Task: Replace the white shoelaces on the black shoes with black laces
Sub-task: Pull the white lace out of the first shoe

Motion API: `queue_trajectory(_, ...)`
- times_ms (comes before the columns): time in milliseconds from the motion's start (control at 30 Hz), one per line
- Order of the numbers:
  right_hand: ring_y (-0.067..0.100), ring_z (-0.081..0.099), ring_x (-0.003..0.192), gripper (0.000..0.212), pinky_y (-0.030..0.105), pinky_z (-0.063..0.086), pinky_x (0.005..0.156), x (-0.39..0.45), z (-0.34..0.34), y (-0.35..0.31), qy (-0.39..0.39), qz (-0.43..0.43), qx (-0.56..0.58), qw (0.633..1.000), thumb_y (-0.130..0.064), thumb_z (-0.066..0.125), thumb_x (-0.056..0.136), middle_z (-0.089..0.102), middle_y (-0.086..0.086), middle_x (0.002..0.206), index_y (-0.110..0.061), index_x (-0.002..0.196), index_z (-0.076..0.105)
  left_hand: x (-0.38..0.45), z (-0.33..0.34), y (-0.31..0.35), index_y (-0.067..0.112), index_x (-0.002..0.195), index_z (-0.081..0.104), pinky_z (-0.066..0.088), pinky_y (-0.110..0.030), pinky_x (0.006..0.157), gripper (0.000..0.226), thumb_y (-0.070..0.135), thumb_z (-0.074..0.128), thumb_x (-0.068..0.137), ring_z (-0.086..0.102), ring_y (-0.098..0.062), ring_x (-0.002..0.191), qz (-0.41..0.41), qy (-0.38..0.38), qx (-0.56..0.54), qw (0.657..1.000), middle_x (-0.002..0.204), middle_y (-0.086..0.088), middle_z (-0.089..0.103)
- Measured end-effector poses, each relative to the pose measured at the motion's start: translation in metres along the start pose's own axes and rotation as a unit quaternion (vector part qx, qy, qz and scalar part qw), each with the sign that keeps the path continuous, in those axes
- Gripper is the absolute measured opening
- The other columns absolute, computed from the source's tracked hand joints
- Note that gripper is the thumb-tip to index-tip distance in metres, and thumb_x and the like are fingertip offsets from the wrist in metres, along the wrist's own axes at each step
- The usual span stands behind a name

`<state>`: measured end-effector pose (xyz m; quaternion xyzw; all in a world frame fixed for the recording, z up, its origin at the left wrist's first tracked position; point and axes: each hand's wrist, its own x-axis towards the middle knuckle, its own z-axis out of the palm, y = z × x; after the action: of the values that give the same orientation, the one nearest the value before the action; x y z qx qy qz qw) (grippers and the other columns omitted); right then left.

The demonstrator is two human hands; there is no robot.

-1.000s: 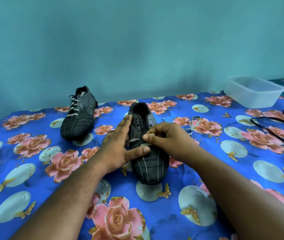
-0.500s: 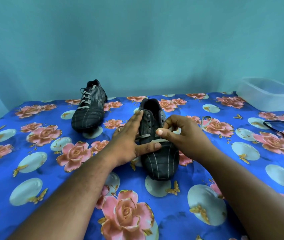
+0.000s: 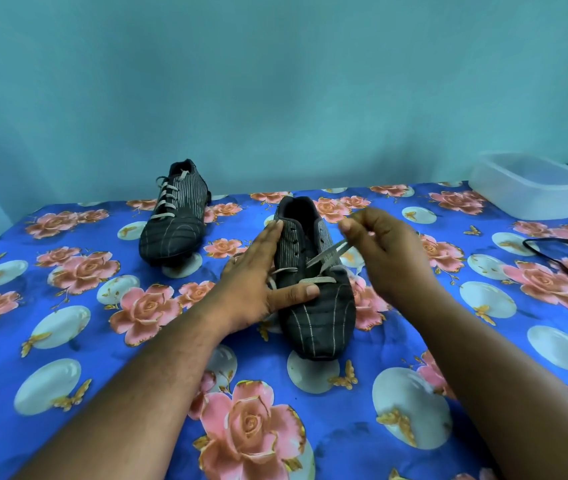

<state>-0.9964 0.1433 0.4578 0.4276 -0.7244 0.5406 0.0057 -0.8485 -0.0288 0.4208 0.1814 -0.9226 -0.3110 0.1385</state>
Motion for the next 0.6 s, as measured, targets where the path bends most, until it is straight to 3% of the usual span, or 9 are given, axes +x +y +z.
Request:
queue_trajectory(67,0.008,0.037,0.055,0.034,0.019,0.031,0.051,0.004,-0.004,0.006,0.033,0.023,-0.007,0.999,-0.041,0.060,0.099,0.048,-0.006,0.064,-0.010,0.085,0.061,0.000,0.000,0.000,0.040,0.161,-0.003,0.010,-0.046,0.128,0.138,0.106,0.044,0.050,-0.001,0.003,0.153,-0.002,-0.002,0.005,1.000,0.169,0.020,-0.002)
queue_trajectory(167,0.008,0.040,0.062,0.036,0.017,0.030,0.054,0.005,-0.002,0.016,0.007,0.026,-0.073,0.997,-0.038,0.058,0.101,0.053,-0.002,0.072,-0.005,0.087,0.059,0.001,0.000,-0.001,0.039,0.161,-0.005,0.009,-0.046,0.128,0.138,0.106,0.045,0.050,-0.002,0.004,0.153,0.000,-0.006,0.007,1.000,0.169,0.020,-0.004)
queue_trajectory(300,0.004,0.049,0.094,0.023,0.016,0.036,0.082,0.000,0.005,0.016,-0.025,-0.065,-0.099,0.993,-0.055,0.053,0.098,0.059,-0.016,0.101,-0.032,0.101,0.059,0.001,0.000,-0.001,0.038,0.161,-0.002,0.011,-0.046,0.128,0.137,0.106,0.045,0.051,-0.001,0.003,0.154,0.002,-0.001,0.006,1.000,0.169,0.019,-0.003)
queue_trajectory(400,0.009,0.049,0.101,0.038,0.028,0.038,0.088,-0.003,0.010,0.016,-0.086,-0.091,-0.137,0.983,-0.072,0.053,0.085,0.066,-0.018,0.099,-0.040,0.098,0.067,0.000,0.000,-0.001,0.040,0.161,-0.002,0.010,-0.046,0.128,0.137,0.106,0.045,0.051,-0.002,0.004,0.153,0.001,-0.001,0.003,1.000,0.169,0.019,-0.003)
queue_trajectory(500,0.010,0.050,0.095,0.021,0.031,0.041,0.085,-0.002,0.009,0.015,-0.086,-0.102,-0.139,0.981,-0.057,0.072,0.083,0.067,-0.015,0.088,-0.036,0.085,0.069,0.001,0.000,-0.002,0.040,0.161,-0.003,0.010,-0.046,0.128,0.137,0.106,0.045,0.051,-0.002,0.005,0.153,0.002,-0.002,0.004,1.000,0.169,0.019,-0.003)
queue_trajectory(600,0.011,0.053,0.091,0.015,0.027,0.041,0.080,-0.001,0.005,0.013,-0.108,-0.098,-0.129,0.981,-0.042,0.075,0.088,0.066,-0.015,0.080,-0.033,0.079,0.067,0.001,0.000,-0.001,0.039,0.161,-0.003,0.010,-0.046,0.128,0.137,0.106,0.045,0.051,-0.002,0.004,0.153,0.001,0.000,0.003,1.000,0.169,0.019,-0.003)
